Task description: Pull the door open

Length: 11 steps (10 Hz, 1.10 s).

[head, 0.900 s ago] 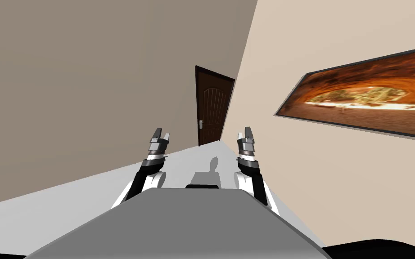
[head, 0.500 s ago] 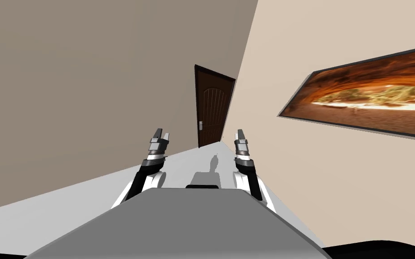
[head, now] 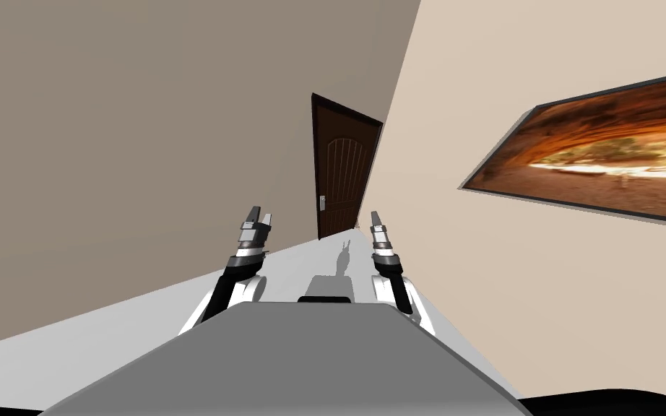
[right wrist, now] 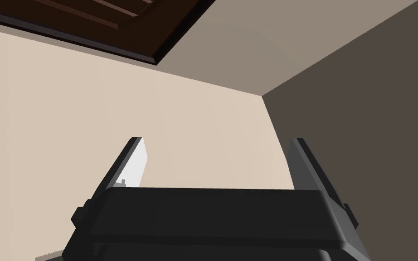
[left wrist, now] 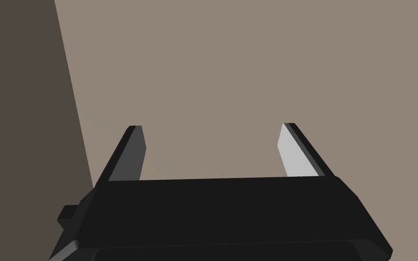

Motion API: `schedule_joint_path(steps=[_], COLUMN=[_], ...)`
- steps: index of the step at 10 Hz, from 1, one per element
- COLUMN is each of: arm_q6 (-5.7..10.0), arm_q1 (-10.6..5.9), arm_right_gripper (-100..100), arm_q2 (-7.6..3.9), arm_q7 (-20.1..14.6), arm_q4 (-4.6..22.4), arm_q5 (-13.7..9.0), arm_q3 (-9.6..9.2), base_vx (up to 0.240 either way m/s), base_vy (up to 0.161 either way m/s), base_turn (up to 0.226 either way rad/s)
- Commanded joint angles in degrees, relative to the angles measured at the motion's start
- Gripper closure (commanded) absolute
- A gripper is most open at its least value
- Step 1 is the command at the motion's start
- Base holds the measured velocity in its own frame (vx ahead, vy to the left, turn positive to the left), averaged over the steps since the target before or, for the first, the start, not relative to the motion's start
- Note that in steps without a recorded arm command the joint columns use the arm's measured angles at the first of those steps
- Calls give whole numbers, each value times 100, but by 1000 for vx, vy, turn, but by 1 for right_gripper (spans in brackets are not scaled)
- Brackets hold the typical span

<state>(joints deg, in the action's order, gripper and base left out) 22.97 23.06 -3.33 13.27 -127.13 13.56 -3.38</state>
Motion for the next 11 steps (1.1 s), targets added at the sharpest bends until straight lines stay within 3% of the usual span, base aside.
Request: schedule_joint_path(steps=[1,11], arm_q6=[60,250], arm_q1=[-55,-428], arm_right_gripper=[-100,-100], arm_q2=[-60,-320], arm_q7=[89,580], arm_q4=[205,1296], arm_q5=[156,1053], arm_q3=[-14,-117], base_vx=[127,143], base_vy=[34,42], base_turn=[-21,-20])
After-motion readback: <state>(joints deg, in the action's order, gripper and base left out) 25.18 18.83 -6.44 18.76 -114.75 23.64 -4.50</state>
